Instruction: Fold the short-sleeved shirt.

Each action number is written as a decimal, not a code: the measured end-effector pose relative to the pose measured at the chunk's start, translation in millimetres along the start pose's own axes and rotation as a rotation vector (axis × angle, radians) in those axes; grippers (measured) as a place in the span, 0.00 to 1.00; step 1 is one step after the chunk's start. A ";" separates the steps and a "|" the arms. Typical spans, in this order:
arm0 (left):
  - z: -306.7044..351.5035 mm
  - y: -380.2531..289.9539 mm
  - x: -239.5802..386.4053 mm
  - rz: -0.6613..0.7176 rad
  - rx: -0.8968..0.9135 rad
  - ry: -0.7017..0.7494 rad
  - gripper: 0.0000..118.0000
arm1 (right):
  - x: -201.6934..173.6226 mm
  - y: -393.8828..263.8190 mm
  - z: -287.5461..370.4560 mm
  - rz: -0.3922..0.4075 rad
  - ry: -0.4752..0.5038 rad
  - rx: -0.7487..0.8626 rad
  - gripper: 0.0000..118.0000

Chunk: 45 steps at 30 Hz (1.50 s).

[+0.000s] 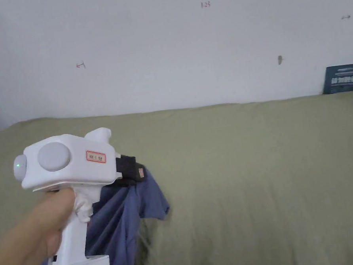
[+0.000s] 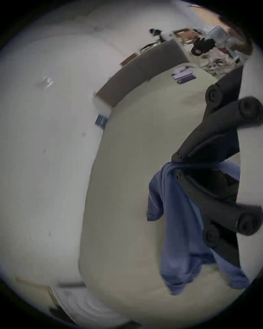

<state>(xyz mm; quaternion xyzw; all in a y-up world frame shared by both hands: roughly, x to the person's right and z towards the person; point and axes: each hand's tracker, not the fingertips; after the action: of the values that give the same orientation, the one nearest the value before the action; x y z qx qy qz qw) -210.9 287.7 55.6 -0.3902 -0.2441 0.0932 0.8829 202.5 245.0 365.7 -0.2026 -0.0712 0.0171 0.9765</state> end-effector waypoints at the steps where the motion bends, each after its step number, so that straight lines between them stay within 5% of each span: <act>1: -12.2 2.0 28.6 -0.046 -0.016 -0.037 0.06 | 10.1 -2.5 8.1 -0.014 -0.027 0.001 0.05; 10: -123.8 -34.5 235.4 -0.330 -0.202 -0.418 0.06 | 69.5 -33.0 77.6 -0.063 -0.196 -0.033 0.05; 19: -219.3 -150.4 321.3 -0.360 -0.440 -0.475 0.07 | 98.0 -53.4 112.5 -0.134 -0.290 -0.060 0.05; 23: -214.0 -160.1 303.5 -0.298 -0.333 -0.433 0.33 | 96.7 -52.3 111.8 -0.123 -0.294 -0.064 0.05; 25: -196.5 -147.0 283.3 -0.224 -0.279 -0.416 0.89 | 91.9 -47.8 107.2 -0.123 -0.272 -0.056 0.05; 26: -181.9 -137.5 269.2 -0.197 -0.242 -0.438 0.97 | 89.1 -45.5 104.2 -0.124 -0.257 -0.054 0.05; 32: -53.7 -98.7 173.0 -0.213 0.081 -0.192 0.91 | 64.6 -32.0 76.7 -0.099 -0.142 -0.037 0.05; 34: 1.6 -108.4 138.8 -0.214 0.211 -0.083 0.70 | 55.6 -27.1 65.4 -0.091 -0.105 -0.026 0.05; 36: 41.6 -122.4 107.3 -0.171 0.293 0.031 0.27 | 46.4 -21.4 54.9 -0.090 -0.080 -0.020 0.05; 39: 98.9 -158.8 77.6 -0.110 0.345 0.153 0.05 | 33.8 -13.9 41.5 -0.097 -0.034 -0.006 0.05; 45: 142.1 -226.7 35.5 -0.034 0.281 0.309 0.00 | 11.7 -10.4 28.0 -0.103 0.027 -0.020 0.05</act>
<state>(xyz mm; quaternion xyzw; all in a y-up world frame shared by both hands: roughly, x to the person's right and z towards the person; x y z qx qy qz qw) -257.6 238.0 316.7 -0.2688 -0.0972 0.0504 0.9569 210.1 247.1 396.8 -0.2087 -0.0684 -0.0365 0.9749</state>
